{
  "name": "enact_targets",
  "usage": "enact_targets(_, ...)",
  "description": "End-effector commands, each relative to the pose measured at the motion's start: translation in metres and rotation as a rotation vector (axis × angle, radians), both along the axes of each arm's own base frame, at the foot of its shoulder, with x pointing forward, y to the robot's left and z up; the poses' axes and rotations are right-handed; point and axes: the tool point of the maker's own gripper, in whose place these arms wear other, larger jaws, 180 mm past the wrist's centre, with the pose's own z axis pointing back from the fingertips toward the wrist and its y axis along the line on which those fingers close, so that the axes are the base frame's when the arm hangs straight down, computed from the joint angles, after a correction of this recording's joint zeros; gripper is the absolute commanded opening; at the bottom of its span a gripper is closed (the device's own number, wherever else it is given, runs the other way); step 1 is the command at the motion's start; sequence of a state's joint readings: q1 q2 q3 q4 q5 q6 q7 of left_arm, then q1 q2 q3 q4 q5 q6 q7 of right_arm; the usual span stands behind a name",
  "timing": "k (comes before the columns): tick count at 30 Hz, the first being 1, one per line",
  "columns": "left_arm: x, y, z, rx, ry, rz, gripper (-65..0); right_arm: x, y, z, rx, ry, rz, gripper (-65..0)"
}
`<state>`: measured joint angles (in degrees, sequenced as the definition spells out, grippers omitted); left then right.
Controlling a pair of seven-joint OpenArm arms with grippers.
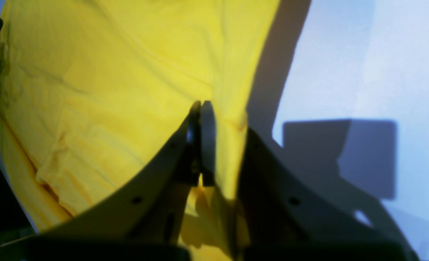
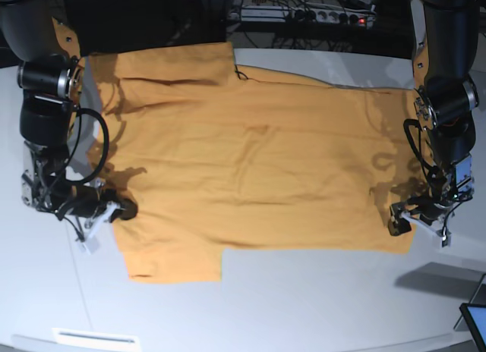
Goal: Fold the T-shirt properly
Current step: 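Grasp the side edge with the right gripper, then the left gripper, then lift the grasped edge and fold it over toward the collar edge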
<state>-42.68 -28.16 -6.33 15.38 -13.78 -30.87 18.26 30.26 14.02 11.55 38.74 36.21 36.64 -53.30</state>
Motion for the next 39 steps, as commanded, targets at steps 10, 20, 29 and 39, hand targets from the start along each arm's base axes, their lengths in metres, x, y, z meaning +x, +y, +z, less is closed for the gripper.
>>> enact_targets(10,0.004,-0.008,0.009,0.040,-0.063,-0.042,-10.1,0.001,-0.009,0.002,-0.034,0.003,0.005,-65.0)
enact_targets(20,0.002,-0.033,0.003,0.041,-0.035,-0.177,-10.1,0.001,-0.009,0.002,-0.034,0.002,0.004,-65.0)
enact_targets(29,0.005,-0.042,0.011,-0.036,-0.082,-0.188,-10.1,0.002,-0.009,0.002,-0.033,-0.001,0.003,-65.0)
enact_targets(39,0.008,-0.033,0.027,-0.085,-0.108,-0.161,-22.7,0.001,-0.009,0.002,-0.034,0.003,0.005,-65.0)
